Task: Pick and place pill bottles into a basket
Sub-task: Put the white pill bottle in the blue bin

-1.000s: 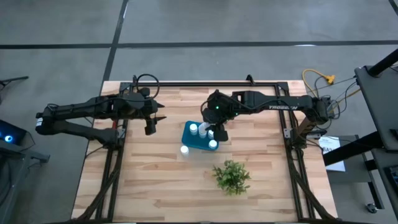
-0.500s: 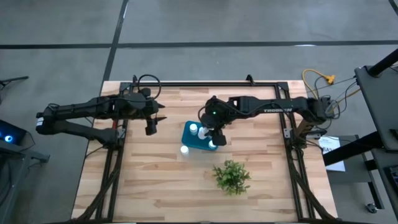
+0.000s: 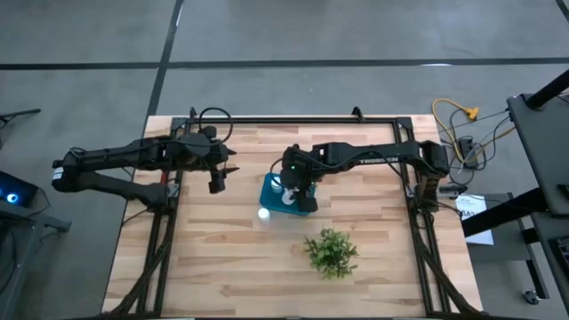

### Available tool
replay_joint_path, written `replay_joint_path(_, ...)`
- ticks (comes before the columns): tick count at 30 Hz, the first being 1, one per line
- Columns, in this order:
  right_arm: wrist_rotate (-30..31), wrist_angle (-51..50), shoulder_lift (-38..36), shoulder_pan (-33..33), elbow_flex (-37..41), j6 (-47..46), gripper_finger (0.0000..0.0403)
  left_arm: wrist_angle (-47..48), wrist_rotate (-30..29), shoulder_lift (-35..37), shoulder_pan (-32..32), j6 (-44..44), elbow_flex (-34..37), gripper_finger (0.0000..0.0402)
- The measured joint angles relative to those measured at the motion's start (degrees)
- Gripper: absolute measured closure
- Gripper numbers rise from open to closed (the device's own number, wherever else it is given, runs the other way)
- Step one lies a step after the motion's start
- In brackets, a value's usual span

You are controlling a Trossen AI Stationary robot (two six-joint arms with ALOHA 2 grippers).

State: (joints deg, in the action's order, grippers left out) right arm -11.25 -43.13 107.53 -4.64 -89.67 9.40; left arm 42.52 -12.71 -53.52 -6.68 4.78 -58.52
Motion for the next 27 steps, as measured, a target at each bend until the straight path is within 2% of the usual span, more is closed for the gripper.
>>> replay_joint_path(27,-3.2,-0.4,5.4,0.0,0.1,-0.5,0.0259,0.0,0.0,0.0,0.0,0.0,0.8,0.0195)
